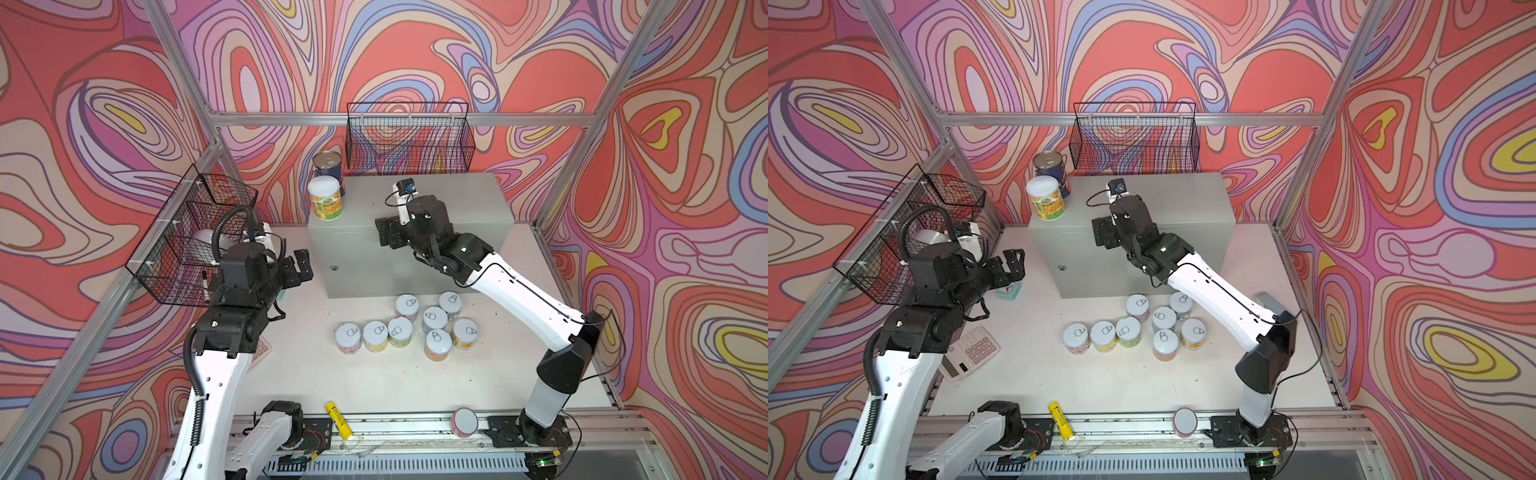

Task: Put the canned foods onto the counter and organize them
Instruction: 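Lower both grippers from the cabinet toward the white-lidded cans on the table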

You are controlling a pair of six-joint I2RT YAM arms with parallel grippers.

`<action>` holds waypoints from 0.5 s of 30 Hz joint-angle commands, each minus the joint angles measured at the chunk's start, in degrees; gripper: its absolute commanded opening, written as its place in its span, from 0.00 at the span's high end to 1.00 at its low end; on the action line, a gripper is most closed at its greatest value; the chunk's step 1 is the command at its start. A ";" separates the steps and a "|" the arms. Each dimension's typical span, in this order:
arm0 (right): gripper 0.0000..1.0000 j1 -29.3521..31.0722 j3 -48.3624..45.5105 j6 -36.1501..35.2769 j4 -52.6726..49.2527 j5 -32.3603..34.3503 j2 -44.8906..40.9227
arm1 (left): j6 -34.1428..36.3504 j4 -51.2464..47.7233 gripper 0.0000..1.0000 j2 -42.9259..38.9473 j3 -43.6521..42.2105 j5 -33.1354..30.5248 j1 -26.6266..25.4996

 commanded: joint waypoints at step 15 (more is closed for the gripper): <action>0.04 2.22 -34.72 8.23 -0.67 0.52 -24.81 | -8.85 -3.15 0.00 -13.84 -18.56 1.36 -11.79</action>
